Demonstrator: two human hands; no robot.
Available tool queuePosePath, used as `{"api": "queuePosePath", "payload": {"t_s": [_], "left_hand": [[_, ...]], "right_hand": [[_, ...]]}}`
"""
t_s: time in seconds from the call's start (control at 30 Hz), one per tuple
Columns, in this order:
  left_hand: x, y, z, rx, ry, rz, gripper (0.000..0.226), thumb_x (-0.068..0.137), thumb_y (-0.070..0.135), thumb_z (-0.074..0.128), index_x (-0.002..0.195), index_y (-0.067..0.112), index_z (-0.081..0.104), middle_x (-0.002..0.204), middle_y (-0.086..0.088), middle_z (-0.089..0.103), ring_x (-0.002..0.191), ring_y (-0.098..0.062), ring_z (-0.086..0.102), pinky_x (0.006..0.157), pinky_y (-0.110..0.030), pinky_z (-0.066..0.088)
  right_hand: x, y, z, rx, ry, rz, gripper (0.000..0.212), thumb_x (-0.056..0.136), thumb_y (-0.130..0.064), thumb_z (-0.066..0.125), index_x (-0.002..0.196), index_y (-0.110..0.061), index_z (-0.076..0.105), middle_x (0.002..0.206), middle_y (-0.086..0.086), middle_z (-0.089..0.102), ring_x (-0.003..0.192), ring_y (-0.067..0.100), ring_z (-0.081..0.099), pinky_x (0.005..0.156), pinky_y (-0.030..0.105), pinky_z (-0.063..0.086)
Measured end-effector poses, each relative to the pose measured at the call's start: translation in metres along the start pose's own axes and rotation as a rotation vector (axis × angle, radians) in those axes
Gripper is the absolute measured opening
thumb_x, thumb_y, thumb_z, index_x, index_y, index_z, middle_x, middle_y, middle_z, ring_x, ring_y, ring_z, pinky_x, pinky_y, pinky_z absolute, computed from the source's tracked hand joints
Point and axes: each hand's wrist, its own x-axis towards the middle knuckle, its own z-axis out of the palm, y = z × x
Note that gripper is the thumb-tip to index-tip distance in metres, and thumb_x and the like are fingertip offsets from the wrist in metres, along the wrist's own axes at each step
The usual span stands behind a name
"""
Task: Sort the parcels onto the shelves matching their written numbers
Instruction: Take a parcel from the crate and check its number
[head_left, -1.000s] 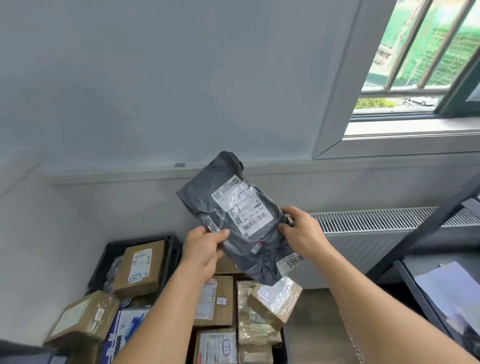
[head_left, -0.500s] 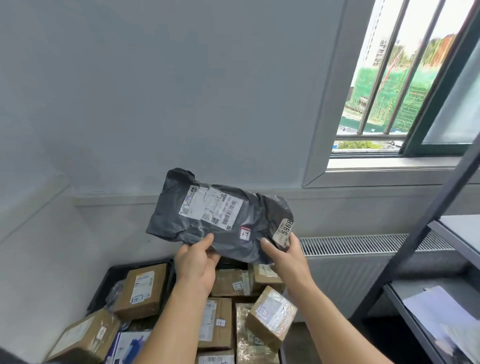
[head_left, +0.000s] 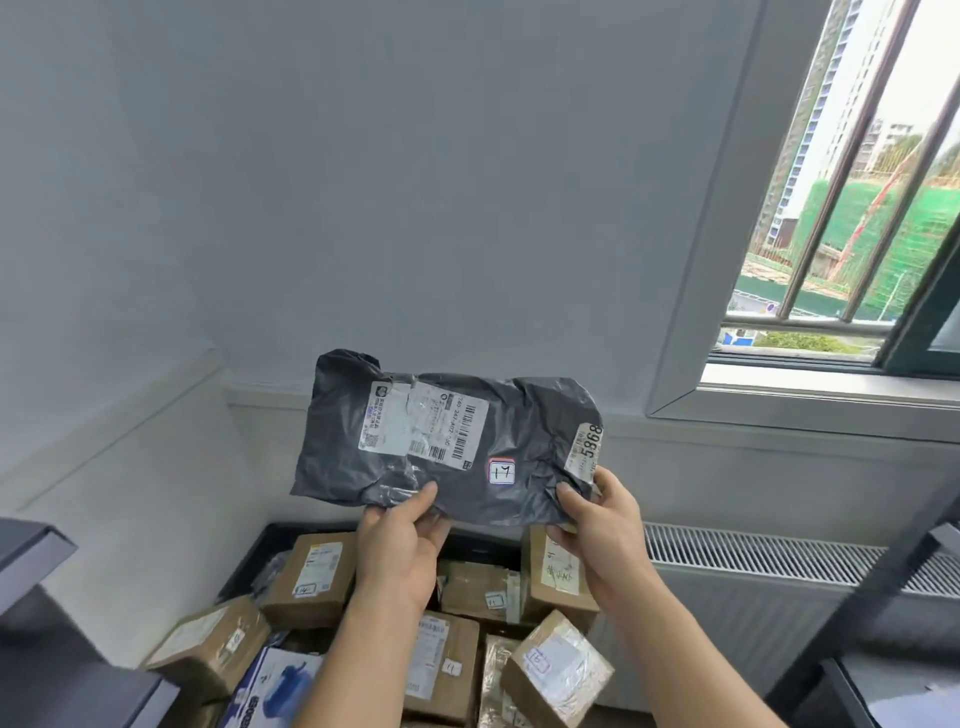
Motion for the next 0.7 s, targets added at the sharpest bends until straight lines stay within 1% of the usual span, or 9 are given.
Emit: {"api": "queuePosePath", "payload": {"t_s": [0.1,0.2,0.27,0.37,0.5,0.53,0.6,0.63,0.7], "left_hand": [[-0.014,-0.004,0.004,-0.032,0.019,0.037,0.042,0.089,-0.008,0.061,0.128,0.007,0.057,0.112,-0.018,0.070,0.099,-0.029,0.067,0.087,-0.043,0.053],[-0.031,-0.009,0.008,-0.056,0.036,0.080,0.035,0.091,-0.003,0.062,0.123,0.010,0.058,0.112,-0.015,0.070,0.102,-0.028,0.067,0.088,-0.044,0.053],[-0.043,-0.014,0.010,-0.057,0.055,0.116,0.033,0.091,-0.001,0.063,0.122,0.009,0.058,0.115,-0.016,0.069,0.105,-0.030,0.066,0.091,-0.045,0.053],[-0.064,-0.021,0.007,-0.076,0.125,0.183,0.032,0.090,-0.002,0.064,0.121,0.004,0.058,0.115,-0.019,0.069,0.103,-0.030,0.067,0.087,-0.044,0.055],[-0.101,-0.023,-0.006,-0.110,0.246,0.285,0.037,0.088,-0.005,0.065,0.122,0.005,0.056,0.114,-0.018,0.070,0.104,-0.030,0.067,0.081,-0.042,0.056],[-0.110,-0.023,-0.012,-0.112,0.273,0.308,0.038,0.088,-0.005,0.065,0.123,0.004,0.056,0.114,-0.018,0.070,0.104,-0.030,0.068,0.079,-0.041,0.056],[-0.128,-0.020,-0.027,-0.114,0.325,0.358,0.042,0.087,-0.004,0.066,0.128,0.002,0.055,0.115,-0.018,0.070,0.103,-0.029,0.069,0.075,-0.039,0.057],[-0.137,-0.017,-0.035,-0.120,0.350,0.384,0.045,0.086,-0.004,0.067,0.130,0.001,0.054,0.115,-0.019,0.070,0.102,-0.029,0.070,0.076,-0.039,0.058],[-0.157,-0.011,-0.052,-0.142,0.386,0.438,0.049,0.086,-0.004,0.067,0.133,-0.002,0.053,0.115,-0.020,0.070,0.103,-0.029,0.071,0.083,-0.041,0.058]], "right_hand": [[0.004,-0.008,-0.007,-0.013,-0.060,-0.029,0.022,0.099,-0.001,0.056,0.111,-0.018,0.062,0.104,0.008,0.073,0.081,0.021,0.073,0.059,0.028,0.055],[0.004,-0.018,-0.017,-0.025,-0.138,-0.049,0.025,0.099,0.000,0.056,0.114,-0.019,0.061,0.101,0.006,0.075,0.082,0.022,0.075,0.060,0.027,0.056],[0.004,-0.023,-0.023,-0.032,-0.193,-0.060,0.024,0.099,0.000,0.056,0.113,-0.018,0.061,0.097,0.004,0.075,0.078,0.018,0.075,0.058,0.025,0.055],[0.001,-0.027,-0.029,-0.036,-0.275,-0.049,0.024,0.099,0.002,0.055,0.110,-0.019,0.062,0.093,0.002,0.075,0.072,0.013,0.074,0.058,0.023,0.055],[-0.009,-0.021,-0.023,-0.054,-0.407,-0.020,0.024,0.099,0.001,0.055,0.111,-0.020,0.061,0.095,0.001,0.077,0.083,0.020,0.075,0.071,0.036,0.061],[-0.013,-0.019,-0.019,-0.051,-0.442,-0.012,0.024,0.099,0.001,0.055,0.111,-0.019,0.061,0.092,-0.001,0.077,0.083,0.019,0.075,0.071,0.036,0.062],[-0.025,-0.014,-0.010,-0.047,-0.514,-0.001,0.024,0.099,0.001,0.054,0.110,-0.018,0.061,0.091,-0.002,0.077,0.079,0.015,0.075,0.065,0.028,0.060],[-0.032,-0.012,-0.005,-0.044,-0.548,0.005,0.024,0.099,0.001,0.054,0.110,-0.018,0.062,0.093,0.000,0.076,0.079,0.014,0.074,0.064,0.026,0.059],[-0.048,-0.006,0.007,-0.035,-0.617,0.012,0.024,0.099,0.001,0.054,0.110,-0.019,0.062,0.096,0.003,0.076,0.080,0.015,0.074,0.064,0.026,0.059]]}}
